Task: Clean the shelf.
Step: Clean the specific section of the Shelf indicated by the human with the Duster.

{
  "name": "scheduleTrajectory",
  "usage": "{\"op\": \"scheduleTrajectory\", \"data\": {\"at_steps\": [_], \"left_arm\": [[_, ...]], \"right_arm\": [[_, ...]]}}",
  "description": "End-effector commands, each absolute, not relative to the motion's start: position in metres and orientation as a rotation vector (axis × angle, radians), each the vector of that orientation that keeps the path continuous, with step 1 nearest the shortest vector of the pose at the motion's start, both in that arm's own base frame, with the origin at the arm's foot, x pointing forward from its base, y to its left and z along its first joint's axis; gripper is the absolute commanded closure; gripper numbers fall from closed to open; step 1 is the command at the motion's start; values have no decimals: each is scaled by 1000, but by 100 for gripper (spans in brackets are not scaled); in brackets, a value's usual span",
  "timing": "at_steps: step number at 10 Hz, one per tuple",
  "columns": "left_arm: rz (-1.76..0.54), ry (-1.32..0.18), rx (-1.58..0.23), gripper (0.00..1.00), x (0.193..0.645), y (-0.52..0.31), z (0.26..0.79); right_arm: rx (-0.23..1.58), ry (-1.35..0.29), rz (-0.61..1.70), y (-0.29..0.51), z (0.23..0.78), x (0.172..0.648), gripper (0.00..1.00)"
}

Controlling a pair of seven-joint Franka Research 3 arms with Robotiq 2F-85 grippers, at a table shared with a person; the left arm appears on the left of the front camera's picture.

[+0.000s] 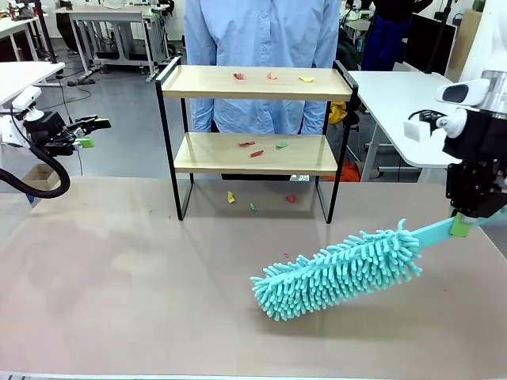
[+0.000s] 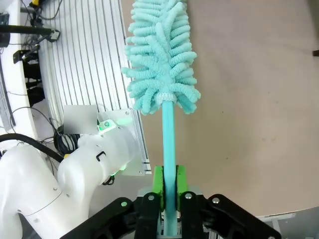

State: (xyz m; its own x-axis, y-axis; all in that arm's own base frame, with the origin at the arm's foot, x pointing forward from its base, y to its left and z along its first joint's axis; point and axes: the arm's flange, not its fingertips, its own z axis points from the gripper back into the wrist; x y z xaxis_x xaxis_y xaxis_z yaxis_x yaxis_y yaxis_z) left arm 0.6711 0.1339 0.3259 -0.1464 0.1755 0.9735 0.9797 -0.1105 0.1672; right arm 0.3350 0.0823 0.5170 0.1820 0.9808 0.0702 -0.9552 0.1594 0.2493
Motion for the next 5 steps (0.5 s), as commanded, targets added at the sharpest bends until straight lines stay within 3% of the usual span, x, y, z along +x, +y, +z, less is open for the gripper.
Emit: {"op": "scheduleTrajectory", "data": {"at_steps": [1, 5], "left_arm": [[-1360, -1394, -1338, 0, 670, 134, 328], [-1360, -1394, -1338, 0, 670, 134, 328]], "right_arm": [[248, 122, 1392, 79, 521, 333, 87], [248, 122, 1392, 79, 521, 333, 87]]}}
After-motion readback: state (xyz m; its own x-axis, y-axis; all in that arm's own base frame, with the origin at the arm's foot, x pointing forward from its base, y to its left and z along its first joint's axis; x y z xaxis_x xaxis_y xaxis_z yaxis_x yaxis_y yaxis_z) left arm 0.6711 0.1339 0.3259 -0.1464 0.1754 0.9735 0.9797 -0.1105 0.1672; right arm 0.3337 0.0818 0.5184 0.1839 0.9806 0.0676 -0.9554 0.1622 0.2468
